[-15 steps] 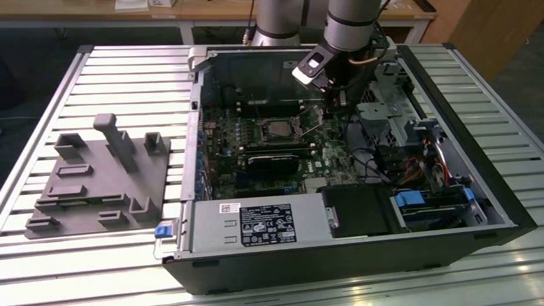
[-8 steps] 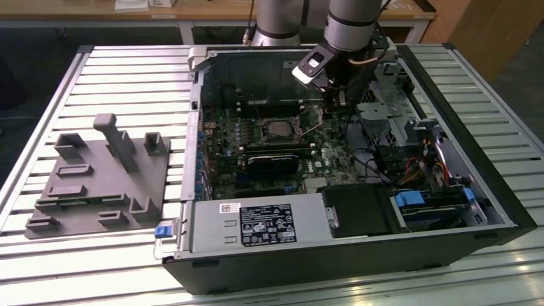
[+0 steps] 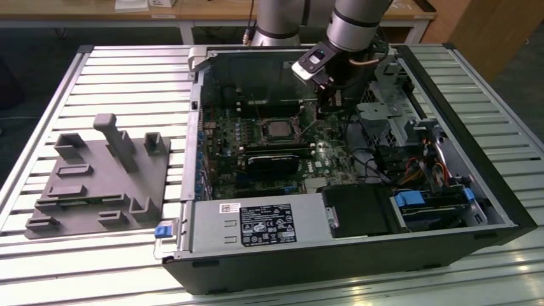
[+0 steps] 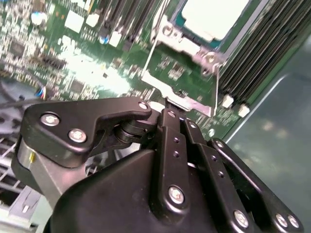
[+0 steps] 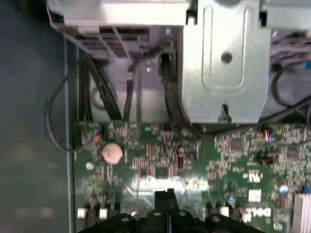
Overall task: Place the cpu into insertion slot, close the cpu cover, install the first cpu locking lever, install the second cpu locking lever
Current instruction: 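Close the cpu cover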
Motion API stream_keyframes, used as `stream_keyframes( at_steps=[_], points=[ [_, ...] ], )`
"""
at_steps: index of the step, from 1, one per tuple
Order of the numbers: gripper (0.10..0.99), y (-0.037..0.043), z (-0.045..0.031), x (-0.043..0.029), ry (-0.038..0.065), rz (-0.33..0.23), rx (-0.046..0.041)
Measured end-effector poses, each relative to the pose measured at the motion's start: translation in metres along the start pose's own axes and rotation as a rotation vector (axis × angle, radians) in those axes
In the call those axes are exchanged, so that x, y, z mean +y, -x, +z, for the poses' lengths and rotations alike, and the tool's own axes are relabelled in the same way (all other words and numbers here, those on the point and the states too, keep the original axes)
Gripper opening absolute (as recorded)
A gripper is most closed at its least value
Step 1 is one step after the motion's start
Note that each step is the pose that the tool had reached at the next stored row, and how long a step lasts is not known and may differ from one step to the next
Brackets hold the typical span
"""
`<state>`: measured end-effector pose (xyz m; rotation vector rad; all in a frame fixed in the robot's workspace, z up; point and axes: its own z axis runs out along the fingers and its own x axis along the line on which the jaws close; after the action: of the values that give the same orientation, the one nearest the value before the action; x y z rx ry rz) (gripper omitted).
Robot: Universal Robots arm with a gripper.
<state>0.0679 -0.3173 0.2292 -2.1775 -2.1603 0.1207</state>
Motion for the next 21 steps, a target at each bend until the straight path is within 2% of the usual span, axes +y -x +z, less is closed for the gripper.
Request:
stream_keyframes(
  at_steps=[1, 2, 6, 9, 11, 21],
  points=[
    [0.106, 0.0000, 0.0000, 0.0002, -0.015, 0.000, -0.0001],
    [0.106, 0.0000, 0.0000, 0.0002, -0.019, 0.000, -0.0002],
    [0.106, 0.0000, 0.0000, 0.0002, -0.021, 0.000, -0.0003],
    [0.106, 0.0000, 0.0002, -0.0013, -0.021, 0.000, -0.0003],
    [0.106, 0.0000, 0.0006, -0.0054, -0.019, 0.000, -0.0002],
    [0.106, 0.0003, 0.0035, -0.0329, -0.004, 0.000, -0.0001]
  ],
)
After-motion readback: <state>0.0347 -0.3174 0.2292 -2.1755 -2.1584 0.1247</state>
